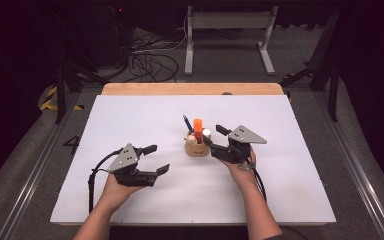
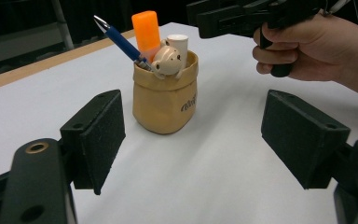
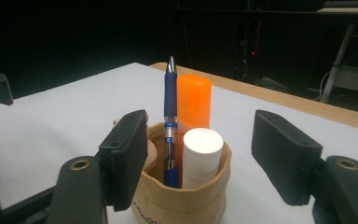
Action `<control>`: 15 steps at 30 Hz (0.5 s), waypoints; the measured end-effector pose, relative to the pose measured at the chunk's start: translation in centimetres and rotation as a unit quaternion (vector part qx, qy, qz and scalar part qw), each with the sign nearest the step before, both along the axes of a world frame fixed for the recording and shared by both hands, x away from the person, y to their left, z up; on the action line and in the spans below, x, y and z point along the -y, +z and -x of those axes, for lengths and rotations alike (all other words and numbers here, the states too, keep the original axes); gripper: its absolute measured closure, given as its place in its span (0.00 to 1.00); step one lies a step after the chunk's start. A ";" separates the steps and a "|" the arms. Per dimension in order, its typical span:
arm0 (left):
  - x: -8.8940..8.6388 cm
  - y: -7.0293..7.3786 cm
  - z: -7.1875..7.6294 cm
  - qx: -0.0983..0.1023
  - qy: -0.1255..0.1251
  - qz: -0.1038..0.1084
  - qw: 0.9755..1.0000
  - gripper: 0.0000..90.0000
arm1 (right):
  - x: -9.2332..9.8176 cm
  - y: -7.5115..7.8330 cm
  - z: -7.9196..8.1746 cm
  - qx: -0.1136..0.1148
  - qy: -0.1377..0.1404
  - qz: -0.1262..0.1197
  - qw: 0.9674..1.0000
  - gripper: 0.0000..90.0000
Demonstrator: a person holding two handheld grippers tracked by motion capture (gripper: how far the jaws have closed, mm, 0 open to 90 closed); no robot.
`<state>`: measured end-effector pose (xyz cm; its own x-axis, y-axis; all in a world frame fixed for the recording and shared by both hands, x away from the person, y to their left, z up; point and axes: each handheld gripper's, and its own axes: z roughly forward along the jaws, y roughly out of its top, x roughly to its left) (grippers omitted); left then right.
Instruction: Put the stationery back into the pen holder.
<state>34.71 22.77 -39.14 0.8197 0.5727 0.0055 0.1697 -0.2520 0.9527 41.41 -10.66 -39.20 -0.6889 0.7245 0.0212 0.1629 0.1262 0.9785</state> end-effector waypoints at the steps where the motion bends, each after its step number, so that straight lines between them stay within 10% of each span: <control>1: -0.1 0.1 0.0 0.002 0.001 -0.001 1.000 0.24 | 0.2 0.1 0.1 -0.002 0.001 -0.001 1.000 0.39; 15: -0.9 0.8 0.1 0.004 0.010 0.004 1.000 0.20 | 1.8 0.8 1.1 -0.004 0.014 -0.004 1.000 0.25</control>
